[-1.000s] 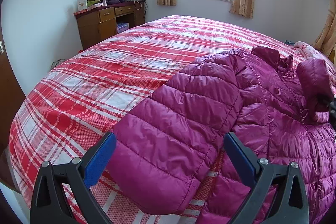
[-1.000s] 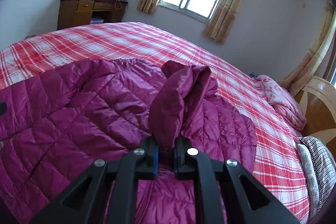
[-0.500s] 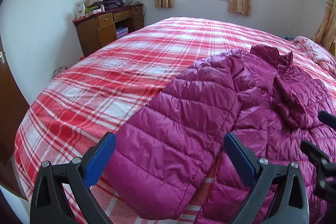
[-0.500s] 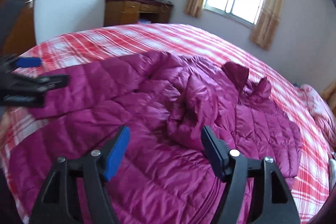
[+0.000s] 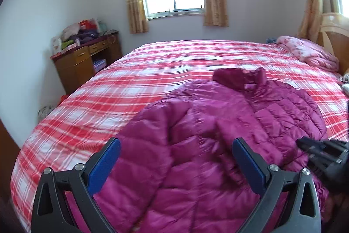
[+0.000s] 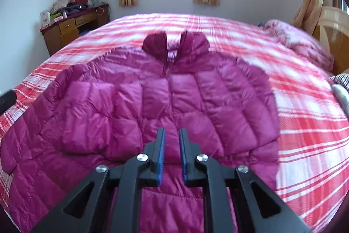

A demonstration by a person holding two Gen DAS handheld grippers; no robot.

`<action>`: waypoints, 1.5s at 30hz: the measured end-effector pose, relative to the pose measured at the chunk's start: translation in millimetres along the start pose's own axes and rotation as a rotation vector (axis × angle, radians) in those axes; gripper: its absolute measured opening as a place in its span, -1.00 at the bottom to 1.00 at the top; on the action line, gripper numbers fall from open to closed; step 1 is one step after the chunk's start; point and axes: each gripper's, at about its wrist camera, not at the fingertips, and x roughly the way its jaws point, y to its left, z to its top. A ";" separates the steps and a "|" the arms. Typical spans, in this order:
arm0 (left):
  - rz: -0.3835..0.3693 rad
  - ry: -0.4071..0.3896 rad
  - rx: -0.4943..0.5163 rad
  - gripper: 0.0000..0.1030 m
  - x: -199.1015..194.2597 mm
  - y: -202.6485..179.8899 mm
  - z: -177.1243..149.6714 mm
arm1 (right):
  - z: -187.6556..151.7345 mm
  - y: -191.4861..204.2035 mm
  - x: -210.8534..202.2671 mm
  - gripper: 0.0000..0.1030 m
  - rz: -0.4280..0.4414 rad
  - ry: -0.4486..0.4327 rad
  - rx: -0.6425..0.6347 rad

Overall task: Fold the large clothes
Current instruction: 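Open the right tool and press the folded sleeve flat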

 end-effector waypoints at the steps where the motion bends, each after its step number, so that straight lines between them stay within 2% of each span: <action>1: 0.013 0.000 0.034 0.98 8.3 -14.2 0.6 | -4.1 4.9 6.9 -0.70 0.011 0.022 -0.009; 2: 0.027 0.003 0.059 0.98 15.4 -23.0 -0.1 | -8.9 10.3 11.8 -0.70 0.023 0.037 -0.020; 5: 0.148 0.036 0.159 0.98 47.6 -45.2 -15.1 | -20.5 21.6 22.9 -0.70 -0.009 0.056 -0.056; 6: 0.176 0.066 0.178 0.98 59.9 -48.1 -22.2 | -21.2 23.2 25.1 -0.70 -0.014 0.056 -0.060; 8: 0.186 0.137 0.172 0.98 80.2 -44.4 -35.7 | -20.7 26.5 25.9 -0.70 -0.019 0.057 -0.067; 12: 0.170 0.184 0.118 0.98 83.1 -31.3 -37.7 | -25.1 19.3 20.1 -0.70 0.005 0.049 -0.046; 14: 0.169 0.153 0.091 0.98 70.4 -27.5 -26.8 | -26.3 20.1 18.4 -0.70 0.014 0.044 -0.035; 16: 0.139 0.082 0.049 0.98 48.1 -24.8 -10.4 | -22.9 8.7 22.7 -0.70 0.021 0.040 -0.028; 18: 0.097 0.022 0.025 0.98 30.4 -29.4 4.2 | -21.9 8.6 23.2 -0.70 0.022 0.038 -0.026; 20: 0.015 -0.002 0.026 0.98 20.1 -43.0 13.6 | -22.9 11.5 22.3 -0.70 0.011 0.034 -0.035; 22: -0.096 0.033 0.051 0.97 24.9 -59.9 14.8 | -23.2 12.3 21.6 -0.70 0.007 0.032 -0.038; 23: -0.116 0.053 0.051 0.98 32.2 -65.2 12.5 | -23.3 8.5 22.7 -0.70 0.033 0.034 -0.003; 25: -0.112 0.124 0.048 0.98 60.8 -71.6 2.2 | -23.8 5.2 22.9 -0.70 0.073 0.031 0.034; 28: -0.015 0.240 0.028 0.98 102.2 -67.1 -13.8 | -24.8 -3.3 18.2 -0.70 0.106 0.010 0.106; 30: -0.042 0.273 0.020 0.98 118.2 -64.2 -23.9 | -24.9 -11.5 15.0 -0.70 0.114 0.009 0.159; 34: -0.056 0.280 0.014 0.98 120.3 -64.2 -23.9 | -8.3 -29.0 -1.3 -0.66 0.029 -0.050 0.167; 36: -0.054 0.290 0.015 0.98 123.6 -63.7 -26.4 | 8.8 -46.2 -7.4 -0.48 -0.014 -0.079 0.214; 38: -0.053 0.297 0.006 0.98 125.5 -63.4 -26.6 | 29.1 -64.7 -8.4 -0.08 -0.073 -0.118 0.253; 40: -0.051 0.296 0.005 0.98 128.9 -64.4 -26.6 | 45.6 -79.3 -2.5 -0.01 -0.138 -0.144 0.252; 45: -0.046 0.288 0.006 0.98 131.0 -66.3 -27.8 | 64.6 -110.1 37.2 -0.01 -0.164 -0.091 0.282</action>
